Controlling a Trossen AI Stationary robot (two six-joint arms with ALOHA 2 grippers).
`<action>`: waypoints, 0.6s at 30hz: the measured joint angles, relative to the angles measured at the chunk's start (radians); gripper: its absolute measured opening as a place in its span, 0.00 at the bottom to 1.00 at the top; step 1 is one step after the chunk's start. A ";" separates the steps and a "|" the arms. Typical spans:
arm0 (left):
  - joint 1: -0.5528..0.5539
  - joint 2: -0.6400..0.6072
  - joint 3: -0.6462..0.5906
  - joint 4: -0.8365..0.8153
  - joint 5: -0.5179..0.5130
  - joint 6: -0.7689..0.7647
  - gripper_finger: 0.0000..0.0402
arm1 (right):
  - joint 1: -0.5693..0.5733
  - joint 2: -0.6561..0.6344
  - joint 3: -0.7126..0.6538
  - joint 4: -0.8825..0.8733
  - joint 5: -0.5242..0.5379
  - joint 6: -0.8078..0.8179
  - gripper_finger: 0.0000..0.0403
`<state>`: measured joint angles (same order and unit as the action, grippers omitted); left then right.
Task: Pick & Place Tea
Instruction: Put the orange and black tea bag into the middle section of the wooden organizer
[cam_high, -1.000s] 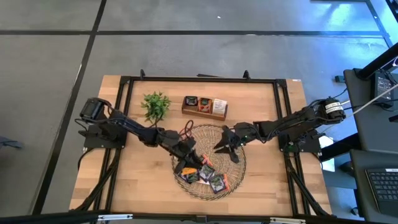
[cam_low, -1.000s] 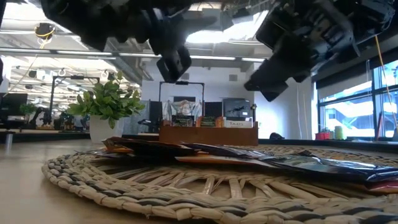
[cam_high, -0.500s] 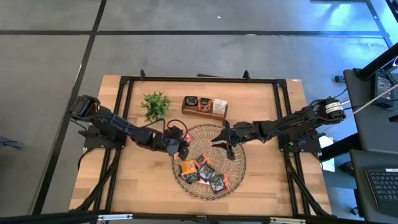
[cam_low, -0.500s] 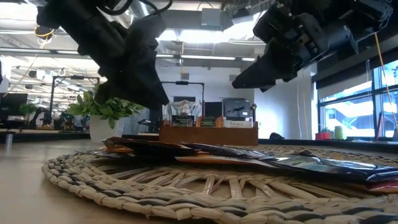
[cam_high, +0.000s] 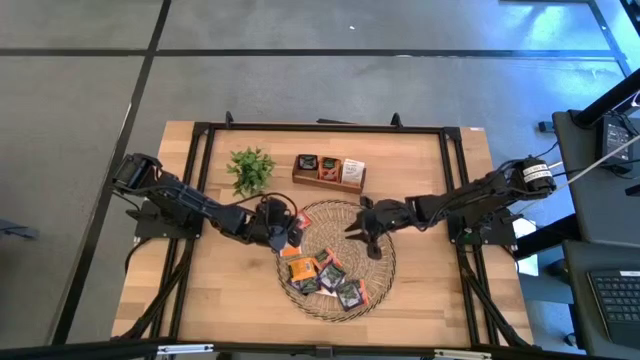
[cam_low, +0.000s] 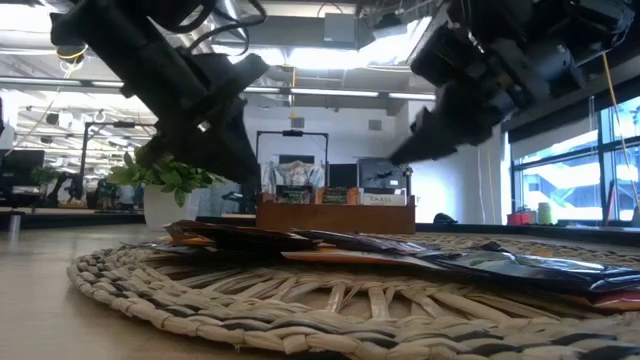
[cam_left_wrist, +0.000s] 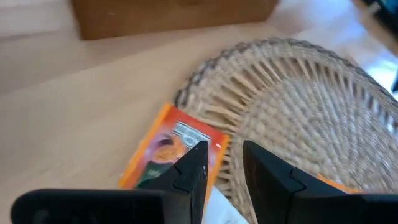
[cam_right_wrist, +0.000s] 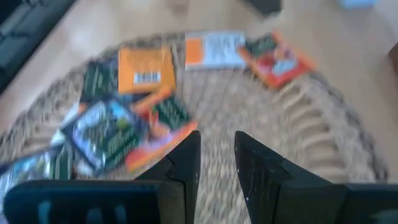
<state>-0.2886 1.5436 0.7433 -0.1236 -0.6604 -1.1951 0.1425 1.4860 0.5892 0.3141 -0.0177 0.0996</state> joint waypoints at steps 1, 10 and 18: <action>0.004 0.000 0.000 -0.004 -0.025 -0.021 0.24 | 0.004 0.000 0.000 -0.025 0.000 0.015 0.25; 0.019 0.000 0.000 -0.009 0.023 -0.053 0.24 | 0.039 0.000 0.000 0.126 0.067 -0.101 0.25; -0.039 0.000 0.000 -0.108 0.064 -0.051 0.24 | -0.028 0.013 0.029 0.278 0.089 -0.210 0.25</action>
<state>-0.3274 1.5436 0.7433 -0.2315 -0.5969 -1.2460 0.1141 1.4995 0.6183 0.5919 0.0708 -0.1105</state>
